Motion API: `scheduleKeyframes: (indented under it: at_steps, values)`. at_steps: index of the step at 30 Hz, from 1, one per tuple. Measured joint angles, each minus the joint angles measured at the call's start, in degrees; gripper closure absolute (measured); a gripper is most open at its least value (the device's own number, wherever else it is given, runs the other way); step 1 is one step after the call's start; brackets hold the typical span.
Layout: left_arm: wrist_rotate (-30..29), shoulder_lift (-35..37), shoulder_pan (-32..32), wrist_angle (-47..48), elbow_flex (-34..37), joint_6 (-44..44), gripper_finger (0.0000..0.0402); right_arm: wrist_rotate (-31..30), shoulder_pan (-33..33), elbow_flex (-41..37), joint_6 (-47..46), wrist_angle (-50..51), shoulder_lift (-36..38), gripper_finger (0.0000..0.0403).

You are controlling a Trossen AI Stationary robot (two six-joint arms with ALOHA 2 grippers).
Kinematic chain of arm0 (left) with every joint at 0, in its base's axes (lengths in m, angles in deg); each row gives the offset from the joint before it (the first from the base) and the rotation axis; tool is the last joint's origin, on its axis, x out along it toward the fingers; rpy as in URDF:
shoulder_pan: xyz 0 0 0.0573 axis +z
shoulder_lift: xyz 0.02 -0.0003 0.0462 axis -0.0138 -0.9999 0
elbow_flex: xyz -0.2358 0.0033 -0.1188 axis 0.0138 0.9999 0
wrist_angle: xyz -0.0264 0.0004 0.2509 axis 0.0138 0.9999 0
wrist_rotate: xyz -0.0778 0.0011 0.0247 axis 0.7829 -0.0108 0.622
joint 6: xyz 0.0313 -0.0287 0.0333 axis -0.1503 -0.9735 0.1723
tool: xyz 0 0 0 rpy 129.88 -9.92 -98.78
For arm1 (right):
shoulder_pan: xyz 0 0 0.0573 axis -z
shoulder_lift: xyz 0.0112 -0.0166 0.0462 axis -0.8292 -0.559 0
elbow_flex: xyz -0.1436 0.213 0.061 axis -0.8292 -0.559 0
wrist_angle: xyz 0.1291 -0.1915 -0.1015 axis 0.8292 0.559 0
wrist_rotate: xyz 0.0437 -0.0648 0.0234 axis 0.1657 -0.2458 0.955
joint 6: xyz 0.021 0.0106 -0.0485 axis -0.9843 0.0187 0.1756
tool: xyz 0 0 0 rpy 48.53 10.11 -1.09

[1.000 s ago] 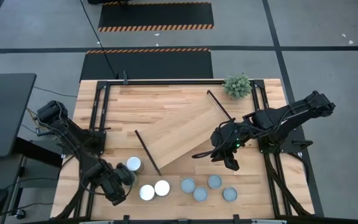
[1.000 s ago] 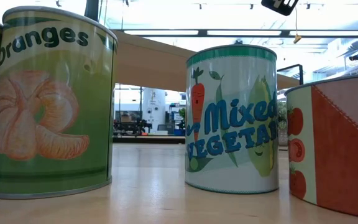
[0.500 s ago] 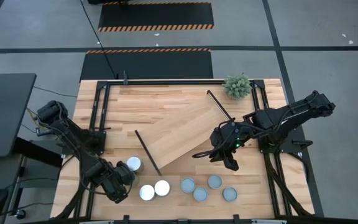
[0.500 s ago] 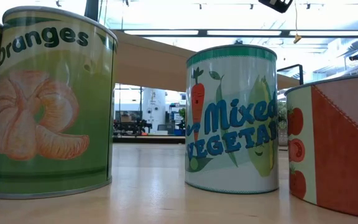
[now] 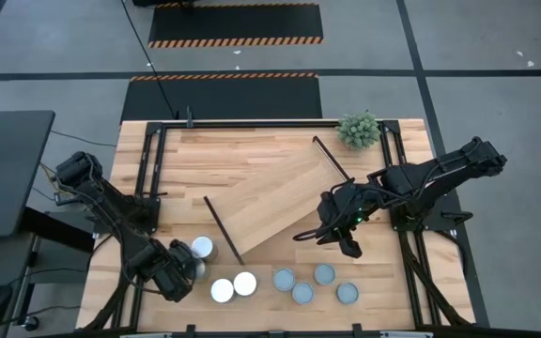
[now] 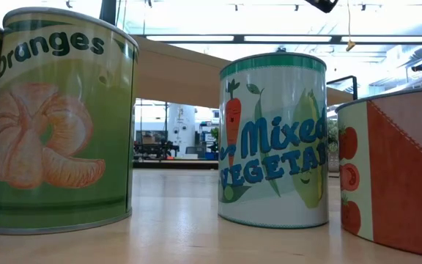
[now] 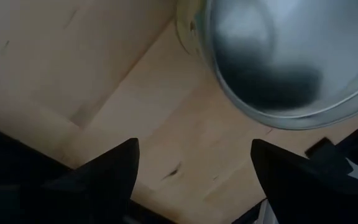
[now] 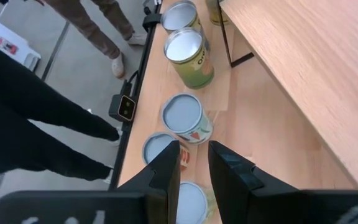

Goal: Pick and place cans onto a shelf
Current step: Put the canned carrots on the shelf

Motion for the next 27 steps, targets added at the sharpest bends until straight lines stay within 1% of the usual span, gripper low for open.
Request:
scheduleKeyframes:
  at_steps: [5, 10, 18, 27]
  values:
    - [-1.59, 0.00, 0.00, -0.34, 0.00, -1.35, 0.0085, -0.03, 0.00, 0.00, -0.21, -1.49, 0.01, 0.0313]
    - [-1.89, 0.00, 0.00, -1.44, 0.00, -2.76, 0.0085, -0.05, 0.00, 0.00, -0.23, -3.99, 0.01, 0.0313]
    - [-3.51, 0.02, 0.00, -2.23, 0.00, -3.68, 0.0085, -0.05, 0.00, 0.00, -0.40, -9.56, 0.01, 0.0313]
    - [-9.55, 0.00, 0.00, -4.25, 0.00, -7.61, 0.0085, -0.05, 0.00, 0.00, -0.38, -16.62, 0.00, 0.0313]
